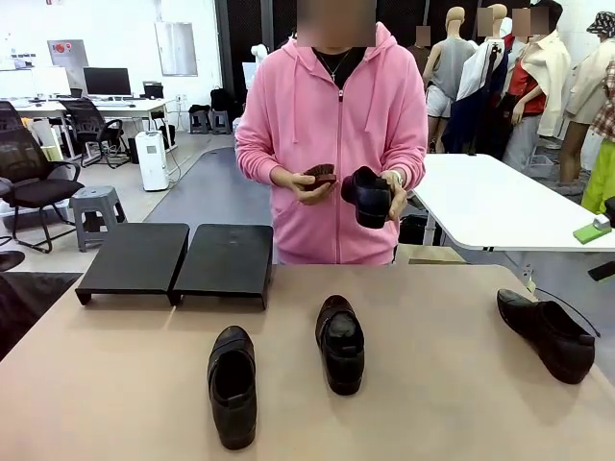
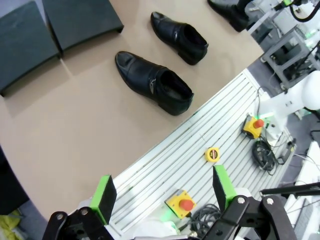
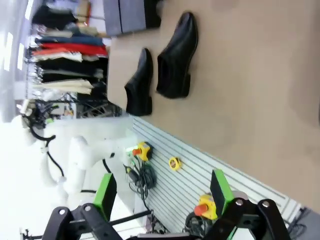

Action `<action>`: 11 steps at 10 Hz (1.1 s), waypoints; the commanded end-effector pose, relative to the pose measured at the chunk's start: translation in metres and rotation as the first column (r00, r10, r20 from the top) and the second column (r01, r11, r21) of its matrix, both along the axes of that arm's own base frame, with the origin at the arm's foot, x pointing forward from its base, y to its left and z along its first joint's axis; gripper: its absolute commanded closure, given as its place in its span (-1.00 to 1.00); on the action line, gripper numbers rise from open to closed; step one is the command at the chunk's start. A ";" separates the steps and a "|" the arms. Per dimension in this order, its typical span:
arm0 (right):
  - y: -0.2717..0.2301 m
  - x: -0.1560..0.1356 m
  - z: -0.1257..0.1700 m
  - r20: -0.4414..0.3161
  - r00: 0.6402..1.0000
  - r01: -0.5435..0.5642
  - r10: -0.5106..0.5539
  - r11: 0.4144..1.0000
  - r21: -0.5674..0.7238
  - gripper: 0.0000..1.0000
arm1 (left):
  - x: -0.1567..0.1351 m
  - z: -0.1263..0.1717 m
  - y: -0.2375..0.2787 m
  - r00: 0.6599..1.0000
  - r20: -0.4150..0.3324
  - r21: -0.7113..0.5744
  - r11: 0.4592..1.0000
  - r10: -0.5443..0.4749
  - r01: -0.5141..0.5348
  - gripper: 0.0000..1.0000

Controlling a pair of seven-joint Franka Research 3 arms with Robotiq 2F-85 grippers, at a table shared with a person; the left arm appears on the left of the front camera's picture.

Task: Organize the shoes by placing them on the stand.
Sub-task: Pick up one Shoe and place it in the middle of the table, then place the Shoe from the middle of the table onto the Shoes Stand.

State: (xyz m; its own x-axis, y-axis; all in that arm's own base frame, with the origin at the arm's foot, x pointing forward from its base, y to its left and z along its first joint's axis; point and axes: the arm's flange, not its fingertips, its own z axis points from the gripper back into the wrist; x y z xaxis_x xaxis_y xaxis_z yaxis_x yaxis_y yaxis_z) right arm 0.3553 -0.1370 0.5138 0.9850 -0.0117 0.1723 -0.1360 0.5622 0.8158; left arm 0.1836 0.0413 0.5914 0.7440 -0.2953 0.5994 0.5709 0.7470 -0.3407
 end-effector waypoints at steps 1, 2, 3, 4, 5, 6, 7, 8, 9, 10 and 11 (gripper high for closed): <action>0.008 0.006 -0.005 0.085 0.996 0.041 -0.042 0.999 0.006 -1.00 | -0.001 0.001 0.002 1.000 0.004 -0.011 1.000 -0.020 0.020 -1.00; 0.000 0.000 0.000 0.000 1.000 0.000 0.000 1.000 0.000 -1.00 | -0.001 0.001 0.002 1.000 0.004 -0.011 1.000 -0.020 0.020 -1.00; 0.000 0.000 0.000 0.000 1.000 0.000 0.000 1.000 0.000 -1.00 | -0.001 0.001 0.002 1.000 0.004 -0.011 1.000 -0.020 0.020 -1.00; 0.000 0.000 0.000 0.000 1.000 0.000 0.000 1.000 0.000 -1.00 | -0.001 0.001 0.002 1.000 0.004 -0.011 1.000 -0.020 0.020 -1.00; 0.000 0.000 0.000 0.000 1.000 0.000 0.000 1.000 0.000 -1.00 | -0.001 0.001 0.002 1.000 0.004 -0.011 1.000 -0.020 0.020 -1.00; 0.000 0.000 0.000 0.000 1.000 0.000 0.000 1.000 0.000 -1.00 | -0.001 0.001 0.002 1.000 0.004 -0.011 1.000 -0.020 0.020 -1.00; 0.000 0.000 0.000 0.000 1.000 0.000 0.000 1.000 0.000 -1.00 | -0.001 0.001 0.002 1.000 0.004 -0.011 1.000 -0.020 0.020 -1.00; 0.000 0.000 0.000 0.000 1.000 0.000 0.000 1.000 0.000 -1.00 | -0.001 0.001 0.002 1.000 0.004 -0.011 1.000 -0.020 0.020 -1.00; 0.000 0.000 0.000 0.000 1.000 0.000 0.000 1.000 0.000 -1.00 | -0.001 0.001 0.002 1.000 0.004 -0.011 1.000 -0.020 0.020 -1.00; 0.000 0.000 0.000 0.000 1.000 0.000 0.000 1.000 0.000 -1.00 | -0.001 0.001 0.002 1.000 0.004 -0.011 1.000 -0.020 0.020 -1.00; 0.000 0.000 0.000 0.000 1.000 0.000 0.000 1.000 0.000 -1.00 | -0.001 0.001 0.002 1.000 0.004 -0.011 1.000 -0.020 0.020 -1.00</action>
